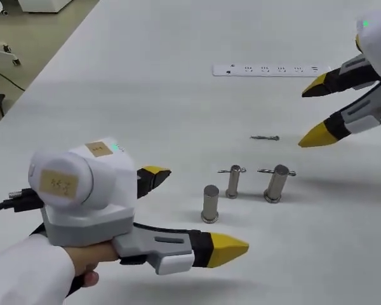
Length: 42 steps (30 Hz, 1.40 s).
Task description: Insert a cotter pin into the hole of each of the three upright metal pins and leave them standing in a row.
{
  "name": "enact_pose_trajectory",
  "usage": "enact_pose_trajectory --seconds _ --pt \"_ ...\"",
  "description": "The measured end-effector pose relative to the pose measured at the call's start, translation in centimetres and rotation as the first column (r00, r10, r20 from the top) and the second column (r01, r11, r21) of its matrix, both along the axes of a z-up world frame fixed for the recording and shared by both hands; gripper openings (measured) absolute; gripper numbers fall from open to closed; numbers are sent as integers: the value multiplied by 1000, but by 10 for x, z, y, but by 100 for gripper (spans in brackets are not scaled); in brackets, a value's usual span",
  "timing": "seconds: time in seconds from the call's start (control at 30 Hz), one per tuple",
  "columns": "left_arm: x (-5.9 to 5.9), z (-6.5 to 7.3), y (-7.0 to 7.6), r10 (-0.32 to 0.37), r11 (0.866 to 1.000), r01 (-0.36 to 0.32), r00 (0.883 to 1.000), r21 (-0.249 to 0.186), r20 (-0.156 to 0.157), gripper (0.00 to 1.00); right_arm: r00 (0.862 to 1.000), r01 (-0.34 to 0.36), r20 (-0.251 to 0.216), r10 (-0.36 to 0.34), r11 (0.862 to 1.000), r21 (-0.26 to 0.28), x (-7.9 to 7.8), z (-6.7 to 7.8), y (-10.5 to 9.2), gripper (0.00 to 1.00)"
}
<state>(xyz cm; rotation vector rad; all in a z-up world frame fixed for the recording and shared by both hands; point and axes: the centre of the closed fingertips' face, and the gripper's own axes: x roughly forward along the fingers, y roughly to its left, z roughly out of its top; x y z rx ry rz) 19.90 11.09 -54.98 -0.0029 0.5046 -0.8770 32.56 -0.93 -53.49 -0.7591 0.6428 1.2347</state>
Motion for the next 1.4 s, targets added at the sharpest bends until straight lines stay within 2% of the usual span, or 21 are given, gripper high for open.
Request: enact_pose_trajectory --seconds 0.13,0.23,0.33,0.57,0.67,0.8,0.87,1.0,1.07,1.4 --pt "-2 2 -2 -6 1000 6 1000 -13 -3 99 1000 -24 2 24 997 -73 12 -15 -4 52" --pt "-3 3 -2 -7 1000 7 1000 -15 -1 99 999 -33 9 34 993 -115 20 -22 -1 44" --pt "-3 3 0 -5 1000 5 1000 -18 -5 99 999 -45 -2 45 990 -134 23 -28 4 39" --pt "-3 2 2 -6 1000 6 1000 -15 -9 99 998 -56 -42 49 980 -189 30 -45 12 36" --pt "-2 1 2 -4 1000 4 1000 -16 -13 99 996 -73 -65 61 975 -209 31 -52 15 29" --pt "-2 2 0 -8 1000 8 1000 -20 -12 99 995 -83 -72 67 965 -247 35 -59 14 28" --pt "-2 3 -1 -11 1000 10 1000 -19 -9 99 996 -80 -58 67 960 -268 40 -61 13 29" --pt "-1 4 -1 -11 1000 11 1000 -11 -9 93 996 -71 -72 53 959 -275 45 -65 13 25" --pt "0 3 0 -8 1000 8 1000 -1 -5 93 996 -70 -76 51 956 -284 48 -68 12 22" --pt "0 3 1 -7 1000 7 1000 -4 -10 93 994 -84 -90 58 942 -324 51 -78 11 16"
